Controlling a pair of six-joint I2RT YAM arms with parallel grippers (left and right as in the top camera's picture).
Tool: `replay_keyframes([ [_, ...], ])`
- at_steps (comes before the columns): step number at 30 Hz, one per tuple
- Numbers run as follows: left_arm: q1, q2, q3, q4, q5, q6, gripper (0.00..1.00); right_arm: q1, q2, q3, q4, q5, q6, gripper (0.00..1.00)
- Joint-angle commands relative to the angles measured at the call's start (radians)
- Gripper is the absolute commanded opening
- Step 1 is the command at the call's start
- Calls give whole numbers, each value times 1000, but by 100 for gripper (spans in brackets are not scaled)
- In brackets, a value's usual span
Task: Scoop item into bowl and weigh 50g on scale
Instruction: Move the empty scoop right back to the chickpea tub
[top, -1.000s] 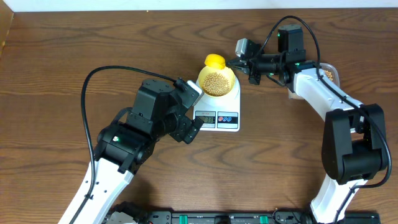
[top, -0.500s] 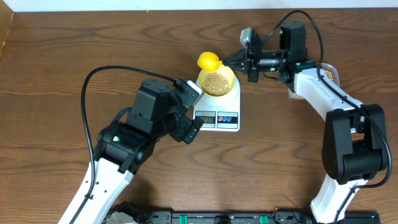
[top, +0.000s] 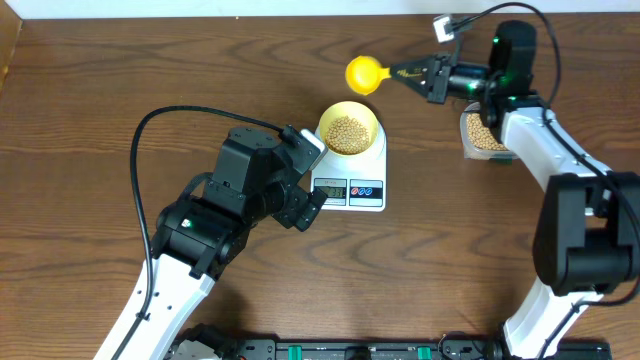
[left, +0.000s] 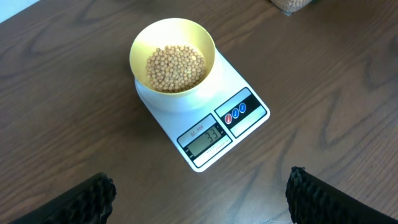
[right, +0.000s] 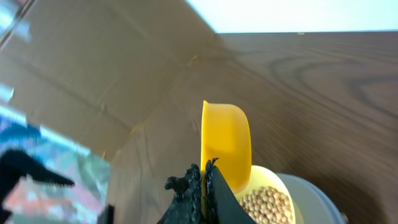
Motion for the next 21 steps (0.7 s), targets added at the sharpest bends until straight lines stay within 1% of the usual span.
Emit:
replay_keyframes([
  [1,5,-11,4,2,-3,-13,90,-26,-98,-2,-58,86,65,1],
  [6,5,-11,4,2,-3,-13,90,-59,-212,-2,-304,222,-80,1],
  [9,5,-11,4,2,-3,-13,90,-79,-296,-2,-497,372,-200,1],
  [12,5,-11,4,2,-3,-13,90,-88,-373,-2,-654,534,-297,1],
  [16,5,-11,4,2,-3,-13,90,-92,-454,-2,-790,751,-403,1],
  [21,5,-11,4,2,-3,-13,90,-92,-497,-2,-880,1007,-472,1],
])
